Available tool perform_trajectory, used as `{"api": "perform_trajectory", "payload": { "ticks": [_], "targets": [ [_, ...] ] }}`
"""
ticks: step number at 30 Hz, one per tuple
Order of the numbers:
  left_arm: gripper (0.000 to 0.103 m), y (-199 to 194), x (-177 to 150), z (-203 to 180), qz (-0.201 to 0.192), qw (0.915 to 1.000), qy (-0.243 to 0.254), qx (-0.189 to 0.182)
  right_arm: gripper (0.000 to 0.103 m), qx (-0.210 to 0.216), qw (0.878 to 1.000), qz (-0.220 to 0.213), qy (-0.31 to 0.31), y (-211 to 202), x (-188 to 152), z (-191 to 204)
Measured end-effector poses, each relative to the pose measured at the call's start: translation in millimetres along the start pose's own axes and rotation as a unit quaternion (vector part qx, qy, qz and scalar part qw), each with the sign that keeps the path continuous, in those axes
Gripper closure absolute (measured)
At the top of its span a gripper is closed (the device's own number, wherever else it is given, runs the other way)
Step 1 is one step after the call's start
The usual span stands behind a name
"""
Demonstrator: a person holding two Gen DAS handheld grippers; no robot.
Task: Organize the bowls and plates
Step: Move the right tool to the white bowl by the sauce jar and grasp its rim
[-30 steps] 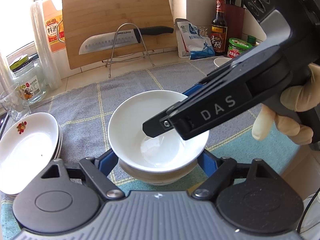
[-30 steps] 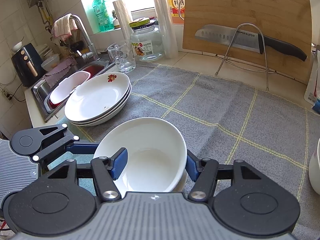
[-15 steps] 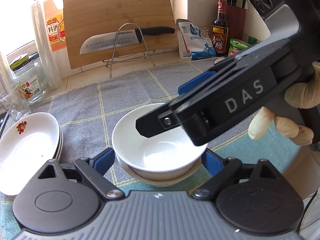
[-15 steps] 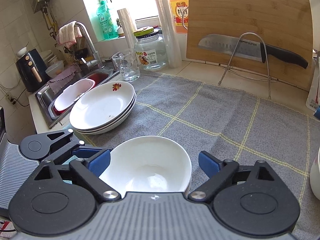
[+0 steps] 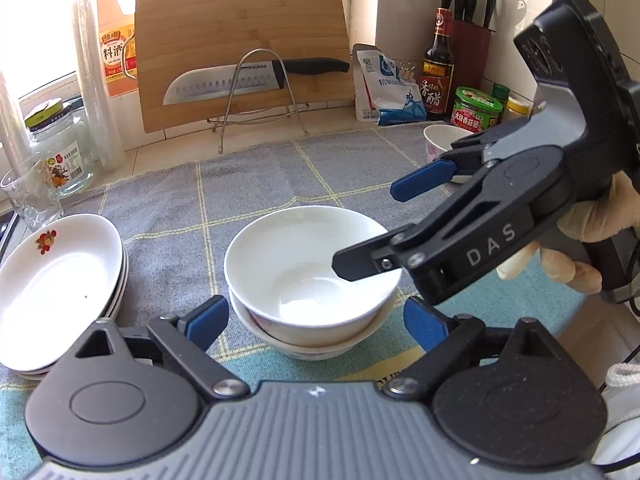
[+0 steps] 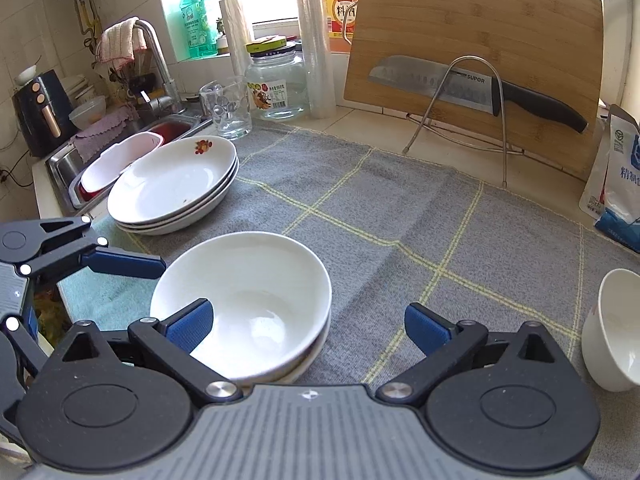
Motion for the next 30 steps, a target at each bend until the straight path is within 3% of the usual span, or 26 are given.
{"api": "perform_trajectory", "payload": {
  "ticks": [9, 20, 30],
  "targets": [
    [0.009, -5, -4, -3, 0.01, 0.9999, -0.007, -0.003, 0.0, -0.004, 1.0, 0.005, -0.004, 3, -12, 2],
    [0.004, -24, 19, -29, -0.021, 0.9996, 0.02, -0.003, 0.0, -0.027, 0.998, -0.056, 0.021, -41, -7, -26],
    [0.004, 9, 39, -91, -0.025, 0.9969, 0.055, -0.05, 0.0, -0.116, 0.987, -0.078, 0.076, -98, -40, -98]
  ]
}}
Point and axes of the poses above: each gripper's, at about its wrist camera, not at the fingertips, and y roughly the way its jaws point, z to its left, x to its top, the point moved 4 cm from there along y, roughly the way its jaws point, and after that the axes turned 8 degrees about x, right-handed, at the moved point
